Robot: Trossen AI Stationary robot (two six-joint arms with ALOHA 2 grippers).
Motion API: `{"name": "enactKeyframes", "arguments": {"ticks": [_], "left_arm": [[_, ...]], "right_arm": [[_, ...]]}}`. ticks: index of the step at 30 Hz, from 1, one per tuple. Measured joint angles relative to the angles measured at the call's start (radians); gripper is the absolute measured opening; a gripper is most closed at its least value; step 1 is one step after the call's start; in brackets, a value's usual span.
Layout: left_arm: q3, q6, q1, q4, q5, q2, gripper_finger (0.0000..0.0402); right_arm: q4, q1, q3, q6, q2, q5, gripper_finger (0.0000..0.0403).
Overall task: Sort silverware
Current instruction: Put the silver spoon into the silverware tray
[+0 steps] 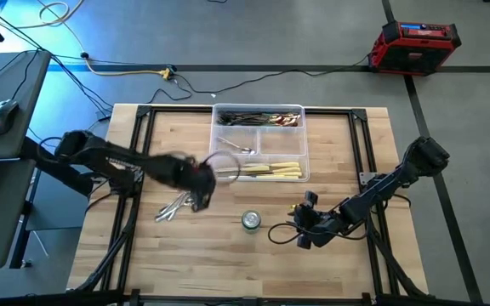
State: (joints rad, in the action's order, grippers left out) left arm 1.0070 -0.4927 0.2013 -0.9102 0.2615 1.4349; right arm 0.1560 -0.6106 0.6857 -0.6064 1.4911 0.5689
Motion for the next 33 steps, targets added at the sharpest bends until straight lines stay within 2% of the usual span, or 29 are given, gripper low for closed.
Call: {"name": "enactKeyframes", "arguments": {"ticks": [3,8,13,17,19,24,30,33], "left_arm": [[-0.098,-0.160,0.110,0.003,-0.043,0.001,0.0126],[-0.225,-0.327,0.238,0.018,-0.082,0.002,0.0126],[-0.308,-0.411,0.293,0.043,-0.026,0.001,0.0126],[-0.356,-0.417,0.290,0.073,-0.032,0.001,0.0124],[-0.365,-0.454,0.279,0.071,-0.042,-0.002,0.0107],[-0.345,-0.440,0.269,0.043,-0.041,0.002,0.0015],[-0.234,-0.417,0.269,-0.046,-0.001,0.002,0.0010],[-0.209,-0.384,0.268,-0.021,0.025,0.002,0.0002]], "right_arm": [[-0.003,0.000,0.000,0.000,0.000,-0.004,0.0103],[-0.003,0.002,0.000,0.002,0.000,-0.004,0.0103],[-0.002,0.002,0.000,0.004,0.000,0.003,0.0103],[-0.002,0.002,0.000,0.004,0.000,0.005,0.0103],[0.000,0.002,0.000,0.003,0.000,0.006,0.0103],[0.000,0.002,0.000,0.004,0.000,0.010,0.0103],[0.002,0.002,0.000,0.004,0.000,0.011,0.0103],[0.001,0.002,0.000,0.002,0.000,0.011,0.0103]]}}
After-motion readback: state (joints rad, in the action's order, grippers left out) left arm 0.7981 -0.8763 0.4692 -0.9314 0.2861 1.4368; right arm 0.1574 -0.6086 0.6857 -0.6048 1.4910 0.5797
